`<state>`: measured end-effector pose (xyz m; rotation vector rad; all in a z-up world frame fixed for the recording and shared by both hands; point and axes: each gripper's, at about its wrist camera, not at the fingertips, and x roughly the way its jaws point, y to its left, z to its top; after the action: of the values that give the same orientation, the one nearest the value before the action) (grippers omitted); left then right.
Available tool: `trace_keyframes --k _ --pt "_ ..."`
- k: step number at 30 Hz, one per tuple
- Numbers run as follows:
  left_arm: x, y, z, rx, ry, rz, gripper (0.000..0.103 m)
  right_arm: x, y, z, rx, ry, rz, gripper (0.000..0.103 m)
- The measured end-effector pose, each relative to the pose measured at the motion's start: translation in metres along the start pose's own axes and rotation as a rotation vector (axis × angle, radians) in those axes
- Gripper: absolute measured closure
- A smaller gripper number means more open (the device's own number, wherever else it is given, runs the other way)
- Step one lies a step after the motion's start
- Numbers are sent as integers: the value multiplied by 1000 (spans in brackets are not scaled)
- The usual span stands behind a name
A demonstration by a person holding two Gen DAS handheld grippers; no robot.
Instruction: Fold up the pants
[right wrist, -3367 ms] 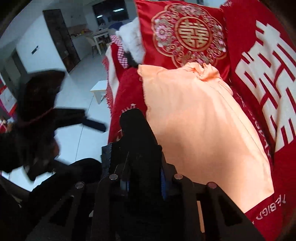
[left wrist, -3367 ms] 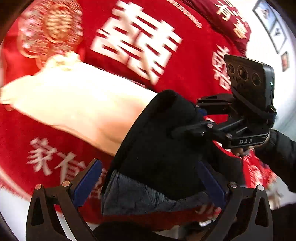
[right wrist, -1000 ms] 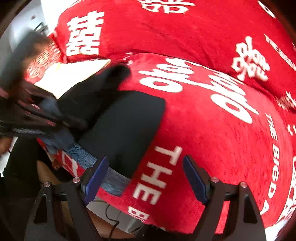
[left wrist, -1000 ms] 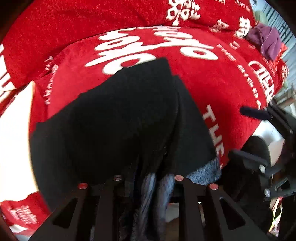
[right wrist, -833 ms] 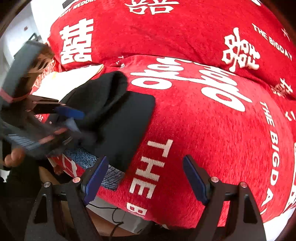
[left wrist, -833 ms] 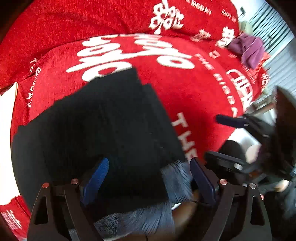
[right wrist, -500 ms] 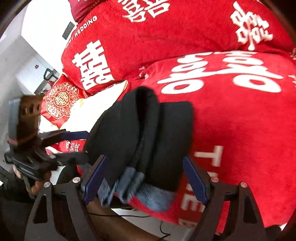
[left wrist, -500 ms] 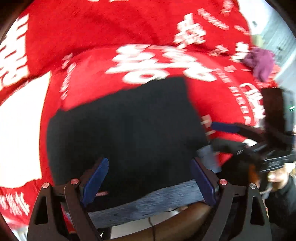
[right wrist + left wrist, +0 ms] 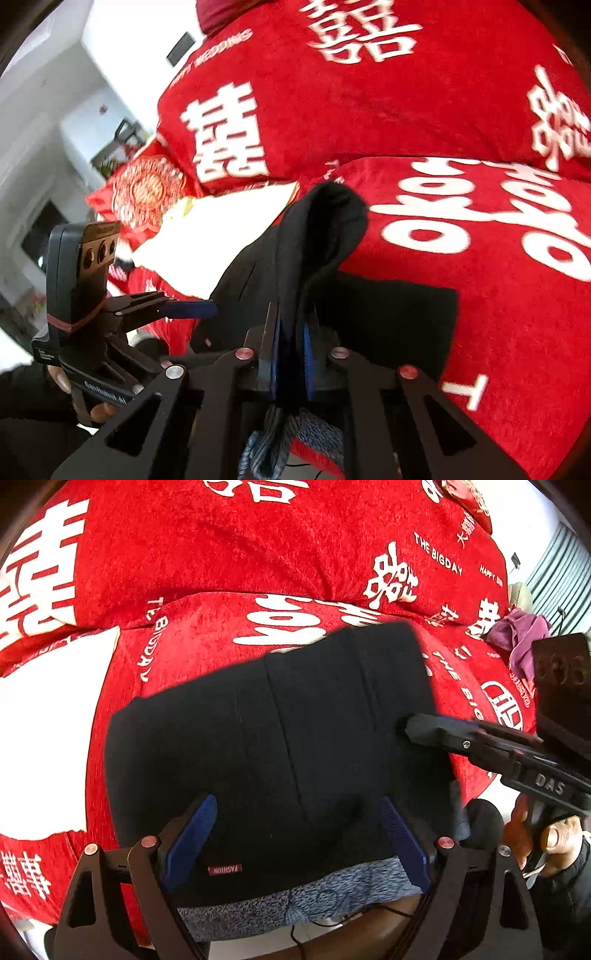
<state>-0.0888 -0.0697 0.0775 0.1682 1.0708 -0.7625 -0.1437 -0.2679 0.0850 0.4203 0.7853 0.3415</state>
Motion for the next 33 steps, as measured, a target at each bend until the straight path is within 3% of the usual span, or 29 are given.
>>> trace_keyframes --k 1,3,4,5,7,9,10,11,12,13,15,19,22,26,29,31,33 --pt "13 0 -1 6 28 11 13 1 -10 -3 32 7 -4 93" --pt "44 4 -6 -7 110 53 13 17 -36 -15 87 72 -106 94" --pt "51 2 -9 11 102 85 11 28 -51 -24 127 114 -148 94" --pt "51 -4 -11 52 68 107 3 34 -64 -31 179 128 -149 94" --pt "52 -11 -14 83 64 139 3 25 -63 -31 206 90 -121 94" --pt "52 -8 -13 71 61 127 3 11 -42 -23 129 49 -129 89" --pt "52 -6 -12 64 64 117 3 8 -35 -18 101 40 -115 68" --pt "52 -5 -12 59 65 111 3 7 -31 -15 85 33 -100 31" --pt "51 -5 -11 56 66 109 3 9 -27 -9 68 22 -101 16" --pt "50 -5 -12 56 67 107 3 9 -25 -5 54 7 -114 8" --pt "49 -5 -15 54 65 106 3 13 -31 2 54 -10 -125 8" --pt "47 -7 -17 63 59 107 3 34 -45 13 127 -7 -1 12" --pt "46 -5 -15 46 63 109 3 66 -43 13 103 99 -28 81" --pt "32 -4 -9 -11 59 60 3 42 -25 21 75 47 20 88" --pt "26 -14 -3 18 38 36 3 15 -14 20 63 5 -18 88" --pt "33 -23 -3 46 52 27 3 -1 -25 17 122 -26 -35 88" --pt "50 -26 -4 55 86 55 3 3 -46 12 183 7 -59 88"
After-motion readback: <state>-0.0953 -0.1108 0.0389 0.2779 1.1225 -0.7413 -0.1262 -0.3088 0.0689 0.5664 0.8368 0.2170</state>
